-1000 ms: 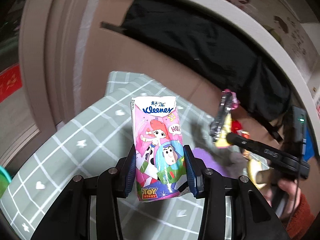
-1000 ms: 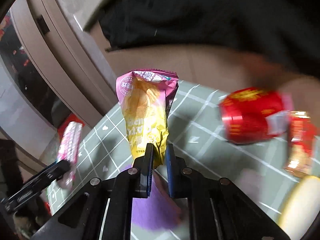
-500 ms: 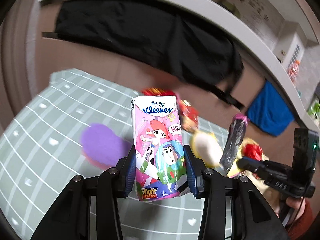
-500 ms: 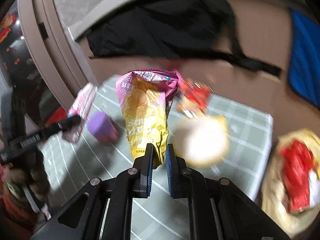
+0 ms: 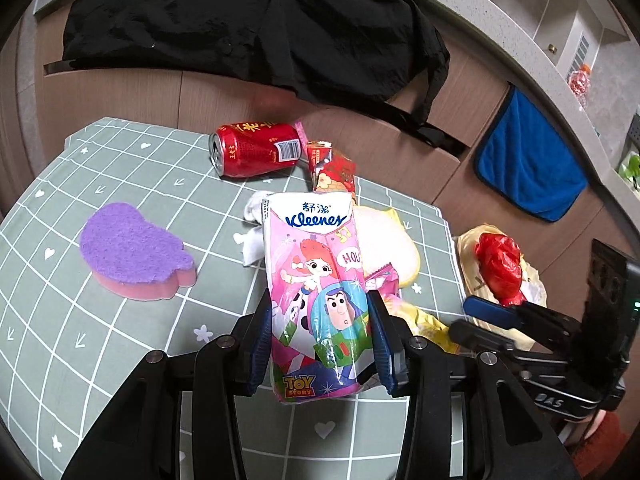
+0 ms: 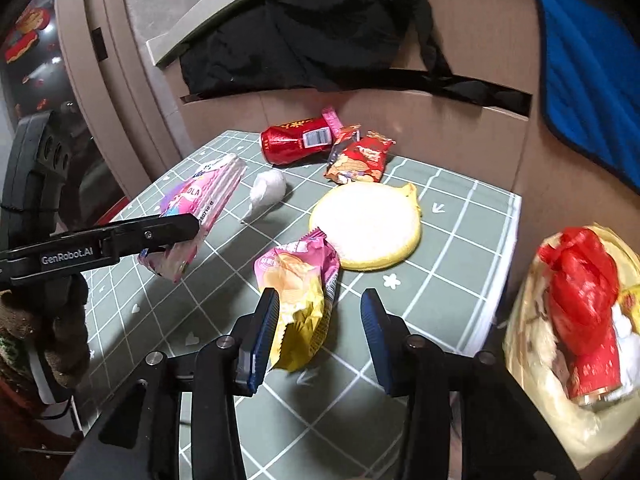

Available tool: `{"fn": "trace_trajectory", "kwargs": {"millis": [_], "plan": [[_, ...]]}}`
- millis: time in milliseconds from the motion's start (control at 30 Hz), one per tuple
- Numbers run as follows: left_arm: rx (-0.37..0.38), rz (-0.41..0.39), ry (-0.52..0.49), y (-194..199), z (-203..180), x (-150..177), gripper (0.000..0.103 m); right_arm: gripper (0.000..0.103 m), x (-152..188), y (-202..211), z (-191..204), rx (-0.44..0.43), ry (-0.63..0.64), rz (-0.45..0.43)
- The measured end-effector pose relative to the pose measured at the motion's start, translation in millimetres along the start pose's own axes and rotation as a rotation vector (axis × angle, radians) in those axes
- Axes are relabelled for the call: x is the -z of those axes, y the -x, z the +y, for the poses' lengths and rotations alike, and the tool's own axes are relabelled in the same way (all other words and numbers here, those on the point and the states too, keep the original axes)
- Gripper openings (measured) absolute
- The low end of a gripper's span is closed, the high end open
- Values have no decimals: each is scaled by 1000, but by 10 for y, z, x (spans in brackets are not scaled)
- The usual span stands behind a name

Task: Collect trash
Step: 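Carry the Kleenex pack and yellow wrapper over the yellow trash bag with both tools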

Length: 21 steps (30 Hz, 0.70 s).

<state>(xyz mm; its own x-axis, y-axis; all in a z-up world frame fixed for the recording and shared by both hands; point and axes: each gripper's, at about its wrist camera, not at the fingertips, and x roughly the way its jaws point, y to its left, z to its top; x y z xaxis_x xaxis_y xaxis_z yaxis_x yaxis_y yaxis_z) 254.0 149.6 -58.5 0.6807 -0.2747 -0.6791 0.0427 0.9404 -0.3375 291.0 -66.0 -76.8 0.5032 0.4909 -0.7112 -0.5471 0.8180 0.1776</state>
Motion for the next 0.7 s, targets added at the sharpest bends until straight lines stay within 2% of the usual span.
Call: {"fn": "trace_trajectory", "kwargs": {"millis": [133,300,467,533,600,700], "plan": [[-12,-10,-2,52,-6,-18,44,41,-52,-296,-6,-33,29,53],[-41,-26,-1,157,53,-22,44,41,-68,-652,-4,-10,38,109],[-67,-39,12,237,110,-23,44,40,-63,-747,94,31,62,117],[-71,-46,5,267,73,-19,44,21,-46,-728,135,36,75,127],[-81,-62,-16,314,-3,-28,44,16,-35,-636,166,50,89,118],[-87,-96,-55,391,-188,-77,44,15,-89,-331,116,54,81,57]]}}
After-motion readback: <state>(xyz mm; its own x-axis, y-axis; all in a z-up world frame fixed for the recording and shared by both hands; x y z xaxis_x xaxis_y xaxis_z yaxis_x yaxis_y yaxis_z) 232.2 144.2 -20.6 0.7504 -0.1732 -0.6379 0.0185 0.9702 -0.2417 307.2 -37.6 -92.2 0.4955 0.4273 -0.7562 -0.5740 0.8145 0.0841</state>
